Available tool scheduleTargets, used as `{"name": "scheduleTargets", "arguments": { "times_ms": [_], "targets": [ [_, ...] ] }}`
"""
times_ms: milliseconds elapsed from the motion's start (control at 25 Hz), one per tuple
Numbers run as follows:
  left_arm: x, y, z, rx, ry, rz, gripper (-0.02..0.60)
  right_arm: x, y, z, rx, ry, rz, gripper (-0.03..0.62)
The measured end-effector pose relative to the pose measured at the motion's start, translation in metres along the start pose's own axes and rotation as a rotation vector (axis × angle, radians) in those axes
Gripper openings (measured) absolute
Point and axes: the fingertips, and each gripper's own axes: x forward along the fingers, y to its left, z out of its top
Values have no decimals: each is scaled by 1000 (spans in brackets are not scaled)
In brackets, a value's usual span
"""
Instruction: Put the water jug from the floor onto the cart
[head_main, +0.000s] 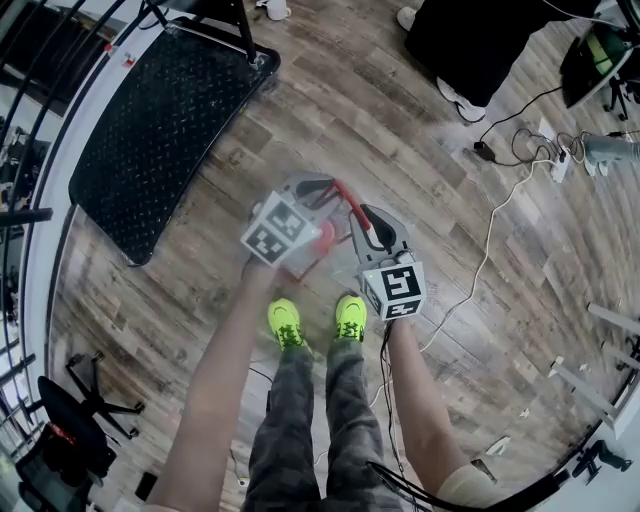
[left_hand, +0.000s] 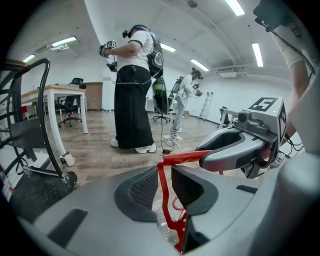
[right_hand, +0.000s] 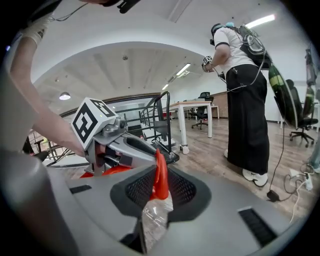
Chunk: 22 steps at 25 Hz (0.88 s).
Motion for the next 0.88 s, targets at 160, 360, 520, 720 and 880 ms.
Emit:
{"name": "scheduleTargets", "arguments": {
  "times_ms": [160,360,520,720,880],
  "targets": [
    [-5,5,-1,-13,-30,46,83,5,2,1,-9,13,19,71],
    [-21,10,1,-16,-49,112,61,5,15,10,27,18,47,71],
    [-39,13,12,-33,-68,167,46,3,27,23,54,12,63,71],
    [-67,29,39,-25,-115,267,43,6,35,61,103,-14,76,74],
    [-91,40,71,2,-152,324,38,5,40,100,126,-42,85,77]
  ]
}}
